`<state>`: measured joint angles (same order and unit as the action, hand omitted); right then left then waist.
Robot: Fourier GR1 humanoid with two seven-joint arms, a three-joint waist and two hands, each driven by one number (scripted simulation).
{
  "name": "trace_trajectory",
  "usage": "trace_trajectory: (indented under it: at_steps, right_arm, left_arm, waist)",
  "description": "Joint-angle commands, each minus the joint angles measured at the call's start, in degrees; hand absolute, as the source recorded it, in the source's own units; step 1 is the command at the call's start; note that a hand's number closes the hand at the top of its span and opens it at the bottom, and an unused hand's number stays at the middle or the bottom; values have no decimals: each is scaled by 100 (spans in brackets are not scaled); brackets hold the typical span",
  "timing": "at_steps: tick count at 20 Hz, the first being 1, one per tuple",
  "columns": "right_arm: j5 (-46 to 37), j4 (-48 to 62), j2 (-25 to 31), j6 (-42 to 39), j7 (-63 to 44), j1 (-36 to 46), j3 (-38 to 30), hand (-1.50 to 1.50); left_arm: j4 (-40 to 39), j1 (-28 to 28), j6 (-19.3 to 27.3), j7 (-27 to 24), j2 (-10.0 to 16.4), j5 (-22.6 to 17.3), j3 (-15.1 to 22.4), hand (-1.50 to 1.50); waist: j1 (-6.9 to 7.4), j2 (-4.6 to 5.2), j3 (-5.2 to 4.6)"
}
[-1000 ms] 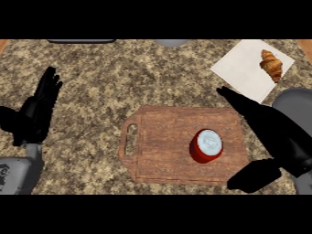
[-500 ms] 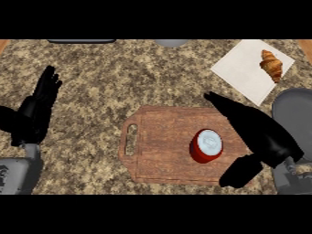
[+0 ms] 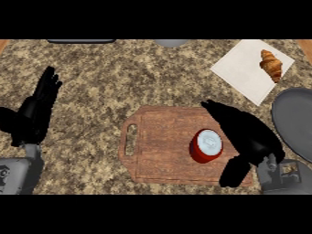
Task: Pick the can from the cutting board and place it in the pan
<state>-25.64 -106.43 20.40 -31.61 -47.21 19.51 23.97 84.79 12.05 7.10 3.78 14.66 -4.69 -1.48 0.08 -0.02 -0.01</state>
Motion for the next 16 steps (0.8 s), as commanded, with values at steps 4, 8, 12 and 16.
trace_trajectory:
  at_steps: [4, 8, 12, 16]
  right_arm:
    - [-331, 485, -626, -448, -364, 323, -15, -150]
    - [-839, 817, -433, -245, 555, -72, -32, -150]
    - [-1110, 768, -647, -417, 438, -191, 2, -150]
    - [-1245, 1407, -738, -504, 754, 19, -139, -150]
  left_arm:
    - [-239, 53, -372, -109, 139, -72, -306, 0]
    - [497, -208, -93, 276, -95, 237, -55, 0]
    - [-9, 167, -74, 94, -286, 275, -160, 0]
    - [301, 18, -202, 439, -182, 223, -238, 0]
  waist:
    - [11, 2, -1]
    - [11, -3, 2]
    - [-12, -1, 1]
    - [8, 0, 1]
